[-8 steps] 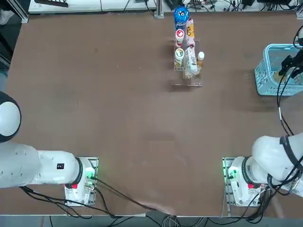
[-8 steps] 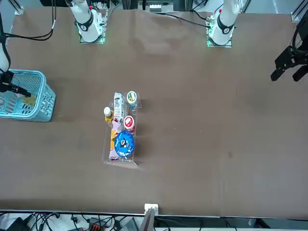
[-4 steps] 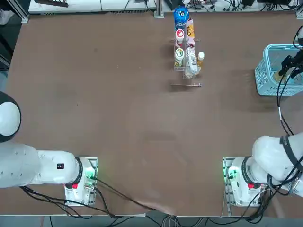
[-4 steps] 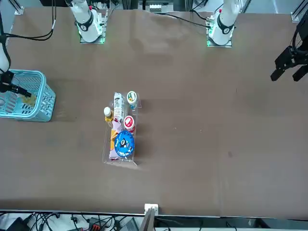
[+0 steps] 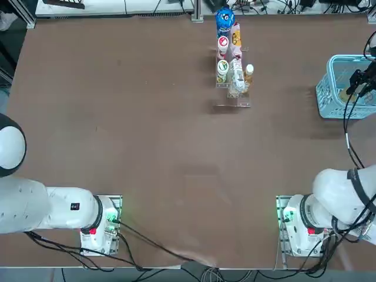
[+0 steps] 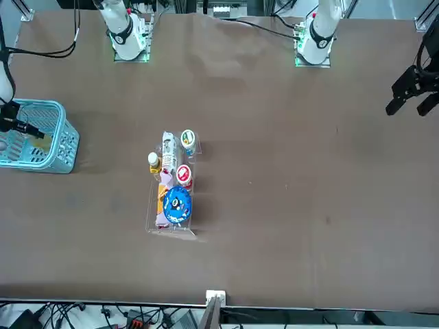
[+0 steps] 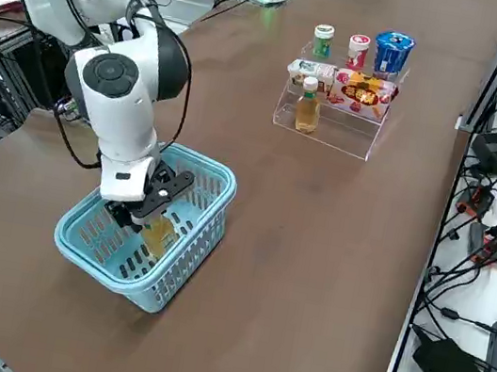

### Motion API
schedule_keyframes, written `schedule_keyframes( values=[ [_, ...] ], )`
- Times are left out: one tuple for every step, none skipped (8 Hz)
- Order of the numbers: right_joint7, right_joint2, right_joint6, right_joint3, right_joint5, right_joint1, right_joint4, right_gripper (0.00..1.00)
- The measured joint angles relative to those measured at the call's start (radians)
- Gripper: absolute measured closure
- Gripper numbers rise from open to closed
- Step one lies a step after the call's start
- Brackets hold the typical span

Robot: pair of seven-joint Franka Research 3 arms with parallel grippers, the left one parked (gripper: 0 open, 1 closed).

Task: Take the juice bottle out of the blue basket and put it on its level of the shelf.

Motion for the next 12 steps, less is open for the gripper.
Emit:
schedule_keyframes(
  values=[
    [0.000,0.000,0.000,0.001,0.000,0.000,0.000,0.44],
    [0.000,0.000,0.000,0.001,0.000,0.000,0.002,0.46],
    [-0.008,0.000,0.000,0.001,0.000,0.000,0.006,0.46],
    [-0.021,0.000,0.000,0.002,0.000,0.000,0.012,0.46],
    [-0.033,0.000,0.000,0.003,0.000,0.000,0.021,0.46],
    [-0.046,-0.004,-0.025,0.006,0.000,0.001,0.038,0.46],
    [-0.058,-0.016,-0.104,0.009,0.000,0.002,0.073,0.46],
    [-0.070,-0.037,-0.237,0.015,0.000,0.006,0.136,0.46],
    [-0.079,-0.060,-0.388,0.020,0.000,0.020,0.217,0.46],
    [-0.081,-0.079,-0.525,0.023,-0.001,0.047,0.309,0.46],
    [-0.081,-0.096,-0.619,0.025,-0.008,0.084,0.390,0.46],
    [-0.081,-0.111,-0.679,0.027,-0.027,0.127,0.447,0.46]
  ],
)
